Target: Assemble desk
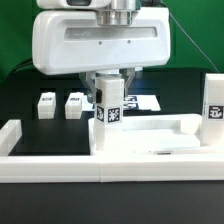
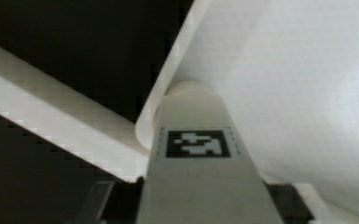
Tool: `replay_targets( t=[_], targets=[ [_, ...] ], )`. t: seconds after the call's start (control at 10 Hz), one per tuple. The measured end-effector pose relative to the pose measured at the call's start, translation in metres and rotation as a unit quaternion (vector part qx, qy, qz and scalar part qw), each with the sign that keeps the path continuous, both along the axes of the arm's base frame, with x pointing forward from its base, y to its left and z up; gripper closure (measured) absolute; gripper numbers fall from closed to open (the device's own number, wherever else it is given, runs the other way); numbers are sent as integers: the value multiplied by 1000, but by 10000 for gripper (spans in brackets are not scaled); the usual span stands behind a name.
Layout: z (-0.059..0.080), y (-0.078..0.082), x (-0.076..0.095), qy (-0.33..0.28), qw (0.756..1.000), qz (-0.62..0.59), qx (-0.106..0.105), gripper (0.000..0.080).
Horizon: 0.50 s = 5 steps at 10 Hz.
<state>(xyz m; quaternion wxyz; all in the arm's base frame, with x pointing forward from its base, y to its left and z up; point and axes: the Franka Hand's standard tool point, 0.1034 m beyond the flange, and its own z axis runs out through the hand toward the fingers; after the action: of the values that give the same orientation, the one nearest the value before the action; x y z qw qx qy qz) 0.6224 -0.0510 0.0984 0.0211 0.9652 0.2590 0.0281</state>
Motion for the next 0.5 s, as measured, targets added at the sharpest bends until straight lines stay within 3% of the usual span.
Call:
replay_targets(
  t=[0.3, 0.5],
  targets=[
    [0, -1, 0, -4, 985, -173, 20, 512],
    [-1, -3, -3, 4, 941, -336, 39, 512]
  ],
)
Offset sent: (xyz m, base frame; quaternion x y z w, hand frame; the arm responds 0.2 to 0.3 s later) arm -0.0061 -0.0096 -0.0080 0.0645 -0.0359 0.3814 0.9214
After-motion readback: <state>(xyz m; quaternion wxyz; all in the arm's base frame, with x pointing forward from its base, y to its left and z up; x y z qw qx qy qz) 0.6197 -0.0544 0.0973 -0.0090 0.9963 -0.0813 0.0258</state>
